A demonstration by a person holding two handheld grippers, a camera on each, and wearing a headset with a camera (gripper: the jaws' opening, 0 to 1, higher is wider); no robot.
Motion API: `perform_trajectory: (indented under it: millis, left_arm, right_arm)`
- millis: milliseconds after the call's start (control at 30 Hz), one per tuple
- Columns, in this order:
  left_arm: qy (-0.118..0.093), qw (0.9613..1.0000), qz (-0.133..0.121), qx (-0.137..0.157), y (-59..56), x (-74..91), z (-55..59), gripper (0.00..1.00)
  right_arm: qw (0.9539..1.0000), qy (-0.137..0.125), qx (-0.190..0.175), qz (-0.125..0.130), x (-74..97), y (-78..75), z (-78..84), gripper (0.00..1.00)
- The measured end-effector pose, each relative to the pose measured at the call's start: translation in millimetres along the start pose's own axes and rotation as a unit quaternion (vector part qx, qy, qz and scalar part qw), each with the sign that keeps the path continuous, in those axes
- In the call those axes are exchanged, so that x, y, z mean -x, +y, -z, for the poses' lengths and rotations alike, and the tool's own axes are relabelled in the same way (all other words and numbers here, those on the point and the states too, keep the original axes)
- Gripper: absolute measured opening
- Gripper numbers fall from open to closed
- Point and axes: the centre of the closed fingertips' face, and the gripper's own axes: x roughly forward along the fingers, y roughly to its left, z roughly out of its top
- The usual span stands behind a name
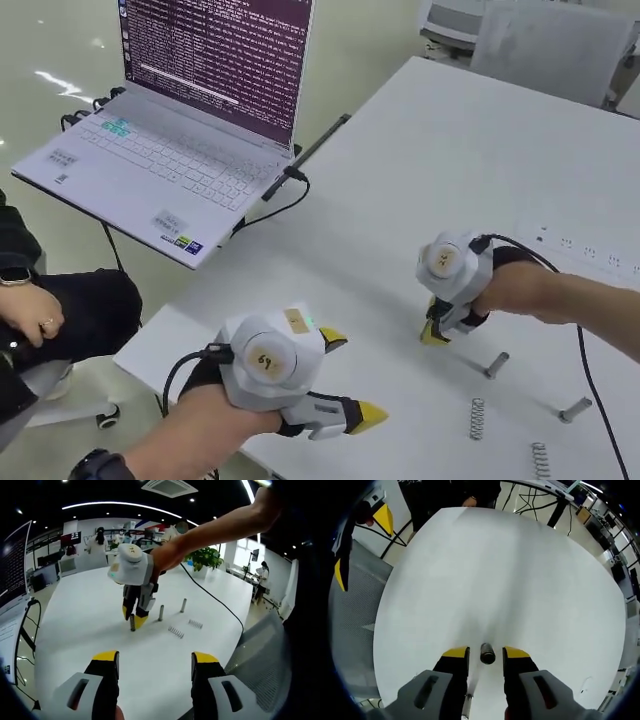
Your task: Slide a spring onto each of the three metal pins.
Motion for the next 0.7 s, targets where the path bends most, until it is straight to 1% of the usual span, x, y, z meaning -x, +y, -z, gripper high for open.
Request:
perform_trajectory:
  millis: [67, 167, 300, 367, 467, 533, 700]
  left_arm:
    - [-0.001, 1.0000, -0.001, 0.001, 0.3, 0.6, -0.9, 0.53]
    - [-0.003, 1.0000, -0.001, 0.002, 0.5, 1.6, -1.9, 0.53]
    - [-0.003, 1.0000, -0.001, 0.001, -0.4, 1.7, -2.1, 0.53]
    - [-0.004, 1.0000, 0.000, 0.001, -1.4, 1.8, -2.3, 0.53]
    - [-0.004, 1.0000, 0.000, 0.001, -2.6, 1.7, -1.7, 0.54]
    - [-0.004, 1.0000, 0.000, 0.000, -3.3, 1.8, -1.7, 0.54]
    - [-0.007, 1.0000, -0.002, 0.002, -3.6, 2.4, -4.7, 0.53]
  right_arm:
    - [1.0000, -0.001, 0.001, 0.003, 2.5, -0.4, 0.4, 0.28]
    - [0.9999, -0.005, -0.002, 0.015, 9.1, -2.7, -0.2, 0.32]
    - [0.9997, -0.006, -0.006, 0.022, 14.7, -3.4, 2.4, 0.37]
    - [0.9995, -0.008, -0.006, 0.032, 19.1, -5.7, 3.2, 0.40]
    - [0.9990, -0.013, -0.009, 0.042, 26.1, -7.5, 4.2, 0.41]
    - [0.9983, -0.020, -0.018, 0.052, 32.3, -8.4, 4.5, 0.42]
    - [0.9967, -0.035, -0.030, 0.067, 44.0, -2.5, 7.0, 0.45]
